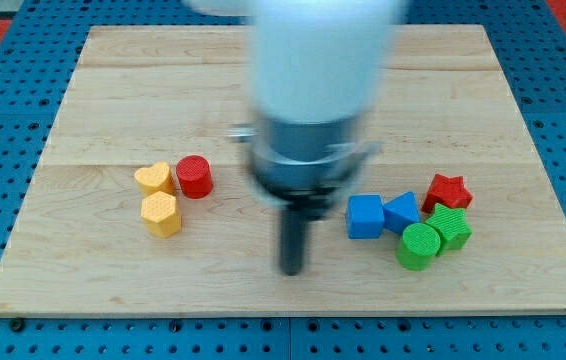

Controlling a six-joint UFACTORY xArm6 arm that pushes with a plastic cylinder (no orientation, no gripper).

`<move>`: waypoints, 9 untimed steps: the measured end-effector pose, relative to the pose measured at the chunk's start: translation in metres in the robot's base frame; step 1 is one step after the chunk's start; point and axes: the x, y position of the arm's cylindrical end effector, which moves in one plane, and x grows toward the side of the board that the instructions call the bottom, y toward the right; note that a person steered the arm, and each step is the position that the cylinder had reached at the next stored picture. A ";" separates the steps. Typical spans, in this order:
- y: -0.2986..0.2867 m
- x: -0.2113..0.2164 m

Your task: Put the hexagon at the top of triangle

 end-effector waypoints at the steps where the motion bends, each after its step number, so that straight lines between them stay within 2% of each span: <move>1: -0.111 -0.012; 2: -0.122 -0.044; 3: -0.150 -0.051; 4: -0.072 -0.074; 5: 0.063 -0.081; 6: 0.096 -0.083; 7: 0.090 -0.090; 9: 0.141 -0.157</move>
